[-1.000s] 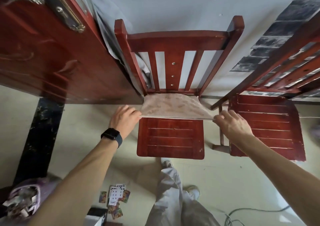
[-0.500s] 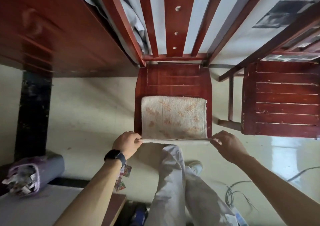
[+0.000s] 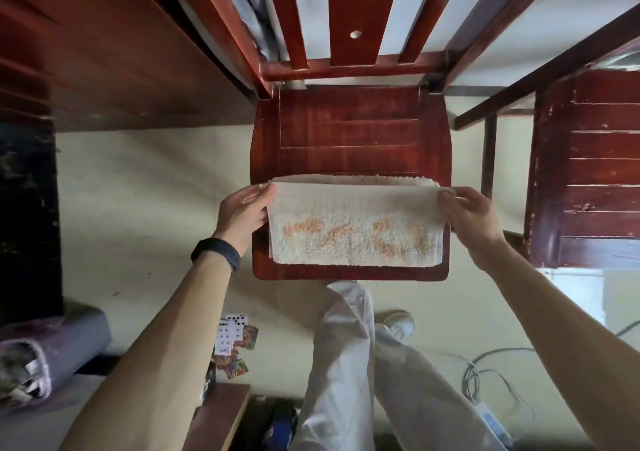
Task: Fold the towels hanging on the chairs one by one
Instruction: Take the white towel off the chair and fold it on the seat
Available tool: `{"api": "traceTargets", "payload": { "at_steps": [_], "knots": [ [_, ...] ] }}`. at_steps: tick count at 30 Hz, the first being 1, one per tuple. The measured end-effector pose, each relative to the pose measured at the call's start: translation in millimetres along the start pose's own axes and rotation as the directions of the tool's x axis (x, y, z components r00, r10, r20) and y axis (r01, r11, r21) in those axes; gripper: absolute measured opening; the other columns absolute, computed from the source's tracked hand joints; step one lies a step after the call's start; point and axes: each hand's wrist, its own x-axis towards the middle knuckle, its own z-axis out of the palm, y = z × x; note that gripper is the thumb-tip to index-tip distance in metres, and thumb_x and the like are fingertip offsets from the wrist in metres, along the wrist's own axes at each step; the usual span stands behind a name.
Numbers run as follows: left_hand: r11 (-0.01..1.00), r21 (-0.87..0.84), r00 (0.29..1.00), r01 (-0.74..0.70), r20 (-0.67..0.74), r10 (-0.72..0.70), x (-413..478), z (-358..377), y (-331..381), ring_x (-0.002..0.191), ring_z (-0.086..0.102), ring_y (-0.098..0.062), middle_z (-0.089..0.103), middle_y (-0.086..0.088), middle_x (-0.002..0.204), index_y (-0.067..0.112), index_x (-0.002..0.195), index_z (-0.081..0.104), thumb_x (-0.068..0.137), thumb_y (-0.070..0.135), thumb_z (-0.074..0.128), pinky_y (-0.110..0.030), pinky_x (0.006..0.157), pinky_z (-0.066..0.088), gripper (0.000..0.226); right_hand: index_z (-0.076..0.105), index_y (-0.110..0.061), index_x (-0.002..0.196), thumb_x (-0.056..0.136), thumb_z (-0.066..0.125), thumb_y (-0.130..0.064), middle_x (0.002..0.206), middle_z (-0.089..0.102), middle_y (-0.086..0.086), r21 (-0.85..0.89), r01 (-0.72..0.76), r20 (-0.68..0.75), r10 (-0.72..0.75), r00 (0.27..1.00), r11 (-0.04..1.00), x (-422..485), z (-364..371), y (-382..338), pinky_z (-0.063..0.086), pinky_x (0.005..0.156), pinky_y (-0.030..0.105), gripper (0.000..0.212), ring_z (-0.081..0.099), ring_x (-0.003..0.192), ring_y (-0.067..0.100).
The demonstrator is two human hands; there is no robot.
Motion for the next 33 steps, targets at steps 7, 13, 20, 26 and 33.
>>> {"api": "traceTargets", "payload": {
  "at_steps": [7, 13, 20, 26, 33],
  "knots": [
    [0.987, 0.150, 0.993, -0.063, -0.093, 0.078, 27.7, 7.5, -4.1, 0.097, 0.072, -0.028, 0.075, -0.005, 0.096, 0.027, 0.088, 0.075, 0.074, 0.042, 0.082, -0.050, 0.089, 0.057, 0.022, 0.067, -0.018, 0.108, 0.097, 0.060, -0.035, 0.093, 0.069, 0.000, -0.126, -0.020, -0.110, 0.006, 0.994, 0.992, 21.5, 17.0, -8.9, 0.046, 0.049, 0.022, 0.021, 0.057, 0.062, 0.009],
    [0.907, 0.406, 0.960, -0.114, -0.189, 0.205, 40.8, 8.9, -16.7, 0.088, 0.070, -0.013, 0.073, 0.007, 0.088, 0.029, 0.096, 0.072, 0.081, 0.045, 0.074, -0.043, 0.084, 0.059, 0.022, 0.068, -0.020, 0.112, 0.097, 0.060, -0.035, 0.097, 0.067, -0.003, -0.264, -0.003, -0.148, -0.037, 0.988, 0.965, 22.4, 29.0, -13.6, 0.047, 0.063, 0.023, 0.023, 0.062, 0.077, 0.013],
    [0.553, 0.794, 0.810, -0.251, -0.141, 0.569, 26.6, 27.4, -22.5, 0.105, 0.058, -0.021, 0.061, -0.005, 0.115, 0.021, 0.121, 0.060, 0.089, 0.048, 0.064, -0.031, 0.081, 0.047, 0.042, 0.058, -0.014, 0.121, 0.096, 0.055, -0.035, 0.116, 0.061, 0.009, -0.377, 0.034, -0.341, -0.173, 0.924, 0.926, 13.3, 47.1, -4.8, 0.035, 0.090, 0.026, 0.033, 0.049, 0.100, 0.019],
    [0.093, 0.932, 0.752, -0.349, 0.219, 0.621, -2.4, 67.3, -86.9, 0.147, 0.024, -0.031, 0.027, -0.007, 0.160, 0.022, 0.150, 0.039, 0.092, 0.050, 0.051, -0.051, 0.118, 0.022, 0.065, 0.047, -0.017, 0.144, 0.095, 0.054, -0.039, 0.155, 0.039, 0.009, -0.782, 0.447, 0.133, -0.584, 0.801, 0.434, -27.6, 88.4, 38.0, 0.024, 0.114, 0.052, 0.055, 0.032, 0.144, 0.030],
    [-0.041, 0.950, 0.804, -0.309, 0.284, 0.523, 31.5, 49.5, -97.5, 0.150, -0.010, -0.036, -0.009, -0.007, 0.165, 0.033, 0.157, 0.006, 0.092, 0.069, 0.025, -0.063, 0.117, 0.000, 0.077, 0.005, -0.042, 0.158, 0.098, 0.030, -0.066, 0.169, -0.002, -0.004, -0.852, 0.450, 0.301, -0.453, 0.839, 0.268, 10.5, 76.2, 50.8, 0.000, 0.120, 0.063, 0.069, -0.008, 0.155, 0.020]
  ]
}}
